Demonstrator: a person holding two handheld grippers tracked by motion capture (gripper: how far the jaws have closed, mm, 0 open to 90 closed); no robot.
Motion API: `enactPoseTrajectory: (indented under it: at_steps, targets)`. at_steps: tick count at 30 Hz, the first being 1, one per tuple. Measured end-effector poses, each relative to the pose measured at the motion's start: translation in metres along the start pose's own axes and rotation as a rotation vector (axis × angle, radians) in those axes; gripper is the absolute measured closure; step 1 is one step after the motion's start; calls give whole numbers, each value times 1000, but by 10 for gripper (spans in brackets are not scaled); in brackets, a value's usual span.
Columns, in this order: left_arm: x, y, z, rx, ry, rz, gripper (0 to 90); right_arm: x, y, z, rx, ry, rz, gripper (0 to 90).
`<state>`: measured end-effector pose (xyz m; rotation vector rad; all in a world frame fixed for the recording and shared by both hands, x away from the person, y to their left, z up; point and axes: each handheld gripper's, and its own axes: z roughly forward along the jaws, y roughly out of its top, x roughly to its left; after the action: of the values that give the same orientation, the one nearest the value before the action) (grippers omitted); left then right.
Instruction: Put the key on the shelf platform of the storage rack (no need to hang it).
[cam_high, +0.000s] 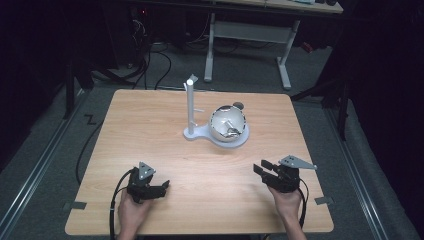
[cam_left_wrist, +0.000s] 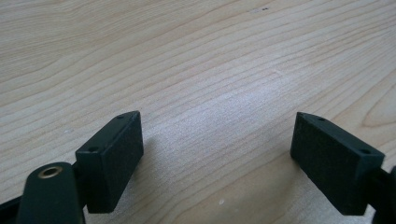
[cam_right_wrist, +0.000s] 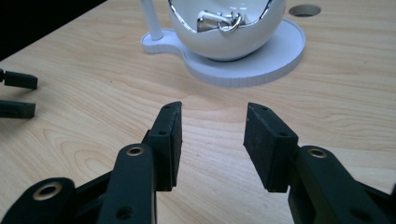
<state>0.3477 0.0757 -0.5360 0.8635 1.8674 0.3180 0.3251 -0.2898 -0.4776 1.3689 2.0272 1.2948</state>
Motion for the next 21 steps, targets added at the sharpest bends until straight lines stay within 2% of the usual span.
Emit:
enactPoseTrajectory:
  at_steps: [4, 8, 21]
  targets:
    - [0, 0, 0, 0, 0, 1, 174, 5, -4, 9, 24, 7, -7, 571]
    - [0, 0, 0, 0, 0, 0, 174, 6, -5, 11, 25, 9, -11, 570]
    - [0, 0, 0, -1, 1, -1, 173, 12, -16, 26, 77, 8, -34, 566]
